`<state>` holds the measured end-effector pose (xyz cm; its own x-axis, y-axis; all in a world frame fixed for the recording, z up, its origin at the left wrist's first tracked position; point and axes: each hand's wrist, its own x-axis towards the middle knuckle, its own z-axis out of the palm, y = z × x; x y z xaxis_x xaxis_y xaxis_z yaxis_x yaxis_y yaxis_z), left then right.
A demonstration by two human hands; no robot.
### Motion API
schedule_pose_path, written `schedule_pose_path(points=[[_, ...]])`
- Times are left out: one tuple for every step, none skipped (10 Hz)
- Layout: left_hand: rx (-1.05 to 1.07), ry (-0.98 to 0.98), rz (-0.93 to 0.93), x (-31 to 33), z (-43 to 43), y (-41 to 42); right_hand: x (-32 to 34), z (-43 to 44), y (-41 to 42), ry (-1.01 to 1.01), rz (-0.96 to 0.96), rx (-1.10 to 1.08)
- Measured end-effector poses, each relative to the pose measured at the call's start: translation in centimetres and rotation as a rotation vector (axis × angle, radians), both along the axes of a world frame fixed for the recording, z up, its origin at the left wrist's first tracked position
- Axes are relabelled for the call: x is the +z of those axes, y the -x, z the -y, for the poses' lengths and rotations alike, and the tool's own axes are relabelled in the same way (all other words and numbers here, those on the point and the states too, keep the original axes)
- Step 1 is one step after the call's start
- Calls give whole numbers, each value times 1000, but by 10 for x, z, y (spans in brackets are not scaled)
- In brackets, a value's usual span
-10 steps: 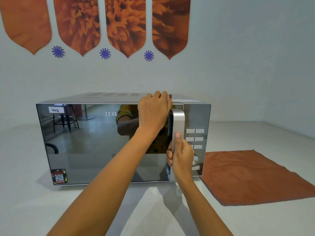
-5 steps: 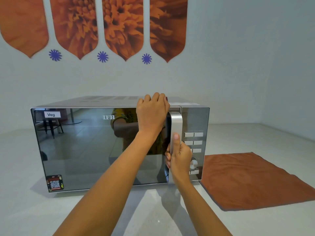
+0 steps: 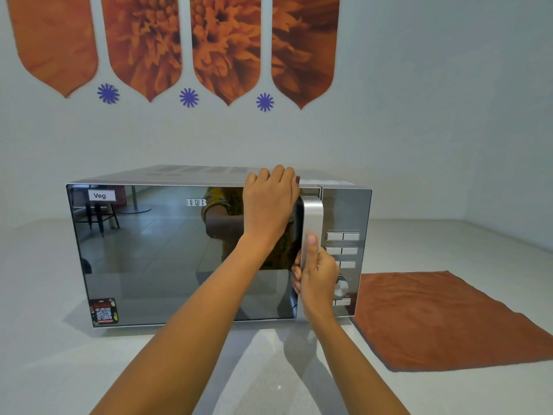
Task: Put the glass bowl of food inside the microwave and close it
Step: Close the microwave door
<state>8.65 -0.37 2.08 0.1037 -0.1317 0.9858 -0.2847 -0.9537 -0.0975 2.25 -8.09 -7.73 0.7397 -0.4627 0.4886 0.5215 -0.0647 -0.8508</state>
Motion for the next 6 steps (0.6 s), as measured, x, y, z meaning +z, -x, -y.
schedule_pose_path(points=[[-35, -76, -42, -1, -6, 3, 1, -1, 2, 0, -13, 17], [-126, -104, -117, -3, -13, 9, 1, 0, 4, 5, -10, 39], [-263, -94, -203, -12, -22, 19, 1, 1, 7, 33, -5, 42], [-325, -53, -256, -27, -32, 29, 1, 3, 9, 104, -16, 40], [-302, 21, -288, -45, -43, 44, -6, 2, 18, 342, 13, -165], [-209, 82, -298, -65, -54, 55, -8, 2, 27, 451, 158, -486]])
